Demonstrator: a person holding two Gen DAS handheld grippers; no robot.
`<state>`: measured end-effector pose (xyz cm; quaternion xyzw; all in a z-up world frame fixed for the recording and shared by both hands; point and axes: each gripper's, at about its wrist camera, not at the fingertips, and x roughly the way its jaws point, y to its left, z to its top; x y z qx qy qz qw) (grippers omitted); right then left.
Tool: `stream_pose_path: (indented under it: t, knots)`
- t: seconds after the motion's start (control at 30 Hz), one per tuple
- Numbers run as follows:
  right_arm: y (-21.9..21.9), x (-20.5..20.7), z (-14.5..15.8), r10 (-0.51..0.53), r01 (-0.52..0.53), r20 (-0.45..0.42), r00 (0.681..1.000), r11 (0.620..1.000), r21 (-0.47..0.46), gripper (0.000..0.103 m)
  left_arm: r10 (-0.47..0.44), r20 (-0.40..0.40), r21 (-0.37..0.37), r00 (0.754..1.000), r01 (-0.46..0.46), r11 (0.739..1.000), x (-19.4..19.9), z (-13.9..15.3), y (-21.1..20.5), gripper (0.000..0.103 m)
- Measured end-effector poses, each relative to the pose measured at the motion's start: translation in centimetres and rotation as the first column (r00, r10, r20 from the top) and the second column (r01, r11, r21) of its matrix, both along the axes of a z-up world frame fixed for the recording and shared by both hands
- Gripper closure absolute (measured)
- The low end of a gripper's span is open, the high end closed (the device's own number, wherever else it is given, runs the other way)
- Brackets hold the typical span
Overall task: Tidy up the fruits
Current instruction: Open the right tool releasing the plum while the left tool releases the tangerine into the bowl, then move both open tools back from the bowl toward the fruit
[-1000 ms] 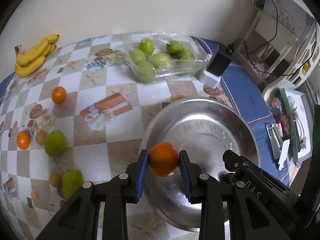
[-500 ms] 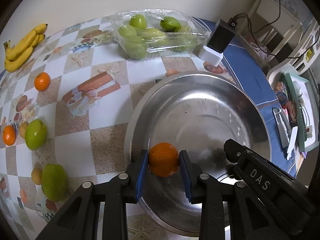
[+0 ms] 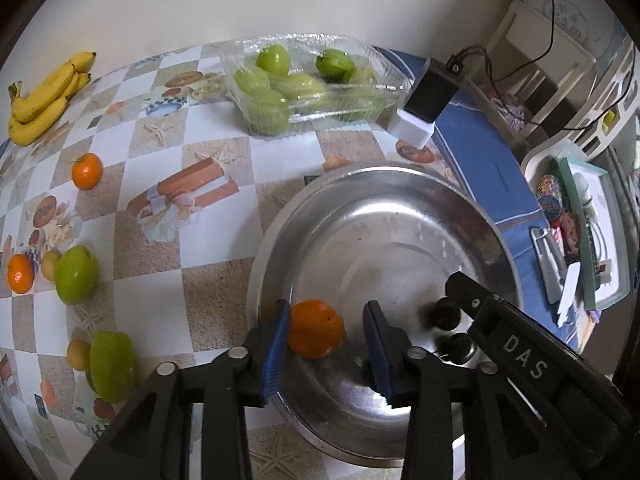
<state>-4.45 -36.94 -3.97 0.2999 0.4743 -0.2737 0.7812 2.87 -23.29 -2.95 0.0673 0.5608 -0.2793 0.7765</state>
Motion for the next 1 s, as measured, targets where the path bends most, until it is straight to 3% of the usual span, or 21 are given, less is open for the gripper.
stream_pose_path:
  t: [0.13,0.3,0.4,0.6,0.77,1.0]
  knots:
    - [0.0,-0.2,1.1,0.001,0.0,0.019,1.0,1.0,-0.026,0.061,0.027,0.018,-0.011,0.999,-0.026,1.0,0.4,1.2,0.7,0.058]
    - [0.2,-0.2,1.0,0.017,-0.017,0.005,1.0,1.0,-0.025,0.061,0.125,0.022,0.02,0.992,-0.126,0.992,1.8,1.7,2.9,0.058]
    - [0.5,0.1,0.5,0.037,-0.037,-0.007,0.999,0.999,-0.013,0.062,0.195,0.026,0.05,0.98,-0.196,0.979,2.7,1.6,4.7,0.058]
    - [2.3,1.4,-0.2,0.126,-0.126,-0.015,0.992,0.992,0.004,0.061,0.336,0.052,0.114,0.941,-0.34,0.934,4.9,1.5,9.5,0.047]
    - [4.3,2.7,-0.5,0.206,-0.206,-0.01,0.978,0.978,0.016,0.051,0.429,0.069,0.143,0.901,-0.435,0.889,6.2,1.3,13.4,0.039]
    - [6.7,4.1,0.0,0.289,-0.289,0.026,0.957,0.957,0.005,0.026,0.504,0.106,0.146,0.857,-0.515,0.845,7.3,1.6,16.8,0.012]
